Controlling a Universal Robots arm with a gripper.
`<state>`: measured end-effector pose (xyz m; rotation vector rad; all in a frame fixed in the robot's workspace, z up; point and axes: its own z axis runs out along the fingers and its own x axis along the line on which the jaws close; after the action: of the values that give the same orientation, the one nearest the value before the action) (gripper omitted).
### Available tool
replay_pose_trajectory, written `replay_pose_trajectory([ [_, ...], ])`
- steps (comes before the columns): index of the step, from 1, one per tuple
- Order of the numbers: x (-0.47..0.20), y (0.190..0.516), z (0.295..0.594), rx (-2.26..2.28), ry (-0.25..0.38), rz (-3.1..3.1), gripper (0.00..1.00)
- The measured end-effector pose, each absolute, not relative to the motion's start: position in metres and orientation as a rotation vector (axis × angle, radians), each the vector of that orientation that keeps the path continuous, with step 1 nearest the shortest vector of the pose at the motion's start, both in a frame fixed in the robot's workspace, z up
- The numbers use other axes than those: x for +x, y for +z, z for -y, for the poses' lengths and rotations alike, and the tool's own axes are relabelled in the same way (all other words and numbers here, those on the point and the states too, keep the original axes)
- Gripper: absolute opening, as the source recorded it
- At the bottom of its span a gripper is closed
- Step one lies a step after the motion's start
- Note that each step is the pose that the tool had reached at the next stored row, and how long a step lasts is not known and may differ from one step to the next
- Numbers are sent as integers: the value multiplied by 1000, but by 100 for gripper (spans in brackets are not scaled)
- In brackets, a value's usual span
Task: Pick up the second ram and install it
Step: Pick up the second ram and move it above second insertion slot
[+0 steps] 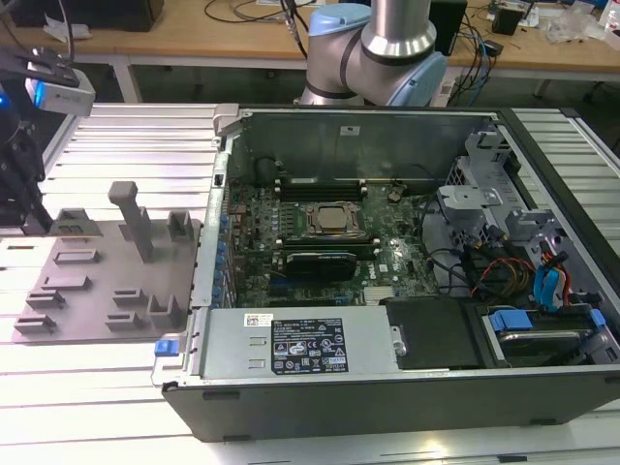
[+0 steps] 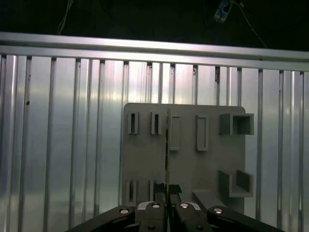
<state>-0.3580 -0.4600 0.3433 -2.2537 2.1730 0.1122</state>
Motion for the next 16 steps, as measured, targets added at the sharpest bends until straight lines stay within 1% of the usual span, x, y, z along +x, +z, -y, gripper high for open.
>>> replay_pose_trajectory([
  [4,-358,356,460,-2254,112,-2173,11],
  [6,-358,367,460,-2254,112,-2173,11],
  [8,-358,389,460,-2254,112,-2173,11],
  [11,-358,410,460,-2254,112,-2173,11],
  [16,-355,411,460,-2254,112,-2173,11],
])
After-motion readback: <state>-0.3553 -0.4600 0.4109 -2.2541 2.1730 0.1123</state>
